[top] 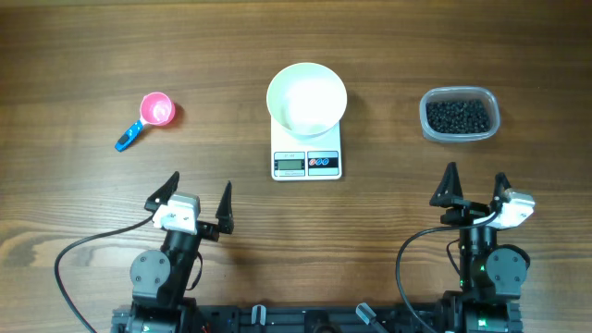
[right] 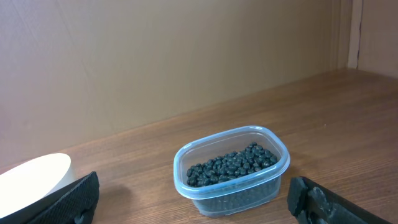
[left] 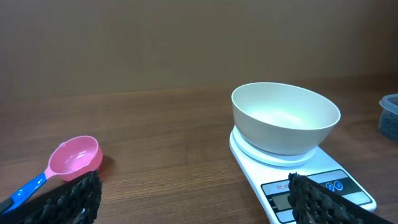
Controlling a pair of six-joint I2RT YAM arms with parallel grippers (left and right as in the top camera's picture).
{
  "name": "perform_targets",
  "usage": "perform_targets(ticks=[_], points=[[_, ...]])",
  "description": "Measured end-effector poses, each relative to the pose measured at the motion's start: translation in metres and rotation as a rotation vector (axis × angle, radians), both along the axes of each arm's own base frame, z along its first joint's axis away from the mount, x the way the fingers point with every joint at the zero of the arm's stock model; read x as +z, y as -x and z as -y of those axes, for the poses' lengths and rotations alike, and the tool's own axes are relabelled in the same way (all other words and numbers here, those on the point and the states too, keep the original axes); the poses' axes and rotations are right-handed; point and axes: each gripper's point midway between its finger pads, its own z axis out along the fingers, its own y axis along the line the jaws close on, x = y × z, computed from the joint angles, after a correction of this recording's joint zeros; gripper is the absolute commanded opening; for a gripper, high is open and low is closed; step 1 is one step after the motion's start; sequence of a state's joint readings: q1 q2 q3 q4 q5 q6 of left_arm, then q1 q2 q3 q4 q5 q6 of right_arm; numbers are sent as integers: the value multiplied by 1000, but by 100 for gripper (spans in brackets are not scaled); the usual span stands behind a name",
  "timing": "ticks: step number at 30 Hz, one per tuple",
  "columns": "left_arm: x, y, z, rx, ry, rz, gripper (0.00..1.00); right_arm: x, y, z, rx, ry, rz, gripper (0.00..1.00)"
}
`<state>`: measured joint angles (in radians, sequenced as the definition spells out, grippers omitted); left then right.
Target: Scoop item into bowl and weigh 150g on scale
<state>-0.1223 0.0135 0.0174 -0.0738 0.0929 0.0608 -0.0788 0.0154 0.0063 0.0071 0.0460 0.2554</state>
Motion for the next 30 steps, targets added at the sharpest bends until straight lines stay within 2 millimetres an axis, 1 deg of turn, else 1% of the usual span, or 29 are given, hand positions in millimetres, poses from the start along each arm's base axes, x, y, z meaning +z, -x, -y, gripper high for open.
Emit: perform_targets(ticks=[2, 4, 5, 30], points=[[0, 0, -2, 7, 0, 0, 100, 0, 0, 0, -1, 0, -2, 100], [0, -2, -13, 56, 0, 0, 100, -2, 0, 1, -4, -1, -7, 100], [0, -2, -15, 67, -1, -1, 100, -2, 0, 1, -4, -1, -7, 100], [0, -3, -16, 70, -1, -1, 100, -2, 0, 1, -4, -1, -8, 100]])
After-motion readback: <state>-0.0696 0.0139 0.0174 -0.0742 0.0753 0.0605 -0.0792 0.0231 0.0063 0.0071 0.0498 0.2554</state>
